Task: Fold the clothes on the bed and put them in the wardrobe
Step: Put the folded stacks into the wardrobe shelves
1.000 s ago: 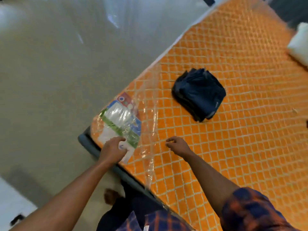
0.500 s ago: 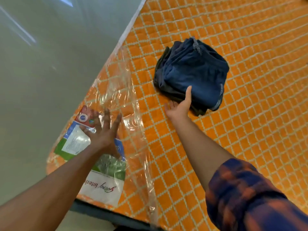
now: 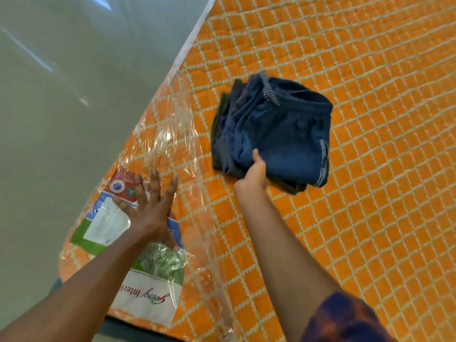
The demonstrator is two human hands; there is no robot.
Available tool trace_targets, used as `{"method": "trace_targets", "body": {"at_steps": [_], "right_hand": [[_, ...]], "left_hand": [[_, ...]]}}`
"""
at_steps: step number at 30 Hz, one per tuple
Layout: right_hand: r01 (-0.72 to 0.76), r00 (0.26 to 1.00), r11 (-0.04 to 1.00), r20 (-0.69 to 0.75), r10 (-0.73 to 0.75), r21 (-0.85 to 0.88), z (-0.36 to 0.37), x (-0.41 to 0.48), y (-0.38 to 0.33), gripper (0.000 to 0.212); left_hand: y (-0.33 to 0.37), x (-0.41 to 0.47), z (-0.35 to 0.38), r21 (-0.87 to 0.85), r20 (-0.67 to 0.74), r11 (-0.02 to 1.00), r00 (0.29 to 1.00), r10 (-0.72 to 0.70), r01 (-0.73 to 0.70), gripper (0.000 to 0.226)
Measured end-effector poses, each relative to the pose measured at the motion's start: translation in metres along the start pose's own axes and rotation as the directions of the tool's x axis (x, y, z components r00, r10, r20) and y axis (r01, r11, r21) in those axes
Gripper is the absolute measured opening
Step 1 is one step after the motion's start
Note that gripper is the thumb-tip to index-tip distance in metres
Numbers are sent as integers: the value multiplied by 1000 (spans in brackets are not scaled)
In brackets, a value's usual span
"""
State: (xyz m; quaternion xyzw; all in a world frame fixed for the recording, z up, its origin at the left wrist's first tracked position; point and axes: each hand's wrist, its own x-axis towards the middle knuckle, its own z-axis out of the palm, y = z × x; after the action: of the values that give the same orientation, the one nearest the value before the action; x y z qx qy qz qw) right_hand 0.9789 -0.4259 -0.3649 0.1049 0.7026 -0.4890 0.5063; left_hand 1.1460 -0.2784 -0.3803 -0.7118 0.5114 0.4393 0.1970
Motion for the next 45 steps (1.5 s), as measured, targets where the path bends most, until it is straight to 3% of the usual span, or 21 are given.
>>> {"method": "trace_targets", "body": {"at_steps": [4,6,8,11,13,16,18,19,21,23,25,26,28,30,31,33,35,38,41,43,45], "right_hand": [[-224,968,974,118,221,16,-80,-29,55,75],[-311,930,950,201,307,-14,-113,-44,69,59],[-343,912,939,244,329,12,-139,-53,77,49],[-329,909,944,277,312,17,-152,-63,80,54],[-287,924,958,261,278,-5,-155,-68,81,55],[-250,940,967,251,231,48,-163,-71,69,44],[-274,931,951,286,225,144,-168,-71,52,29],[-293,925,934,307,223,205,-170,-72,43,26],[-301,923,897,333,190,322,-173,-73,33,24],[-296,916,883,372,154,364,-176,-77,29,20],[-303,894,892,424,144,336,-179,-78,33,25],[-314,888,898,429,164,307,-180,-78,39,23],[-312,887,922,418,196,231,-186,-76,51,31],[-237,910,963,375,176,125,-191,-72,64,45],[-179,919,981,368,141,72,-194,-70,69,49],[-94,935,994,339,107,-54,-205,-63,74,48],[-113,931,977,325,168,-180,-217,-64,66,51],[-187,924,967,304,233,-173,-254,-48,34,66],[-236,912,971,337,235,-39,-291,-17,-14,51],[-260,880,961,386,276,-95,-293,2,-31,76],[-185,859,956,434,270,-228,-279,18,-43,99]], "left_hand": [[2,-3,2,31,-29,999,1000,-9,10,176],[3,-4,3,43,-42,999,999,-13,15,176],[2,-5,6,50,-56,999,998,-11,14,176],[-1,-7,10,39,-121,999,992,24,-20,167],[-4,-9,9,4,-189,999,981,43,-43,138],[-9,-16,7,-187,-389,961,914,117,-203,47],[1,-30,-1,-512,-420,782,897,134,-356,18],[11,-39,-4,-712,-333,622,937,109,-325,23],[36,-51,-1,-951,1,309,994,105,-32,52],[54,-55,9,-977,187,134,970,159,166,77],[65,-55,19,-973,209,-57,955,209,225,87],[68,-54,19,-954,187,-188,953,238,234,86],[75,-55,17,-932,133,-296,958,255,208,71],[82,-52,16,-950,62,-288,980,191,116,54],[83,-49,18,-969,32,-235,987,160,70,58],[86,-43,22,-990,25,-133,989,143,44,91],[86,-41,19,-1000,-22,1,997,77,-22,103],[86,-35,12,-983,-97,154,995,36,-102,95],[85,-32,16,-962,-158,223,987,10,-156,77],[87,-32,20,-945,-208,257,978,7,-203,75],[91,-34,26,-926,-271,271,962,8,-263,82]]}}
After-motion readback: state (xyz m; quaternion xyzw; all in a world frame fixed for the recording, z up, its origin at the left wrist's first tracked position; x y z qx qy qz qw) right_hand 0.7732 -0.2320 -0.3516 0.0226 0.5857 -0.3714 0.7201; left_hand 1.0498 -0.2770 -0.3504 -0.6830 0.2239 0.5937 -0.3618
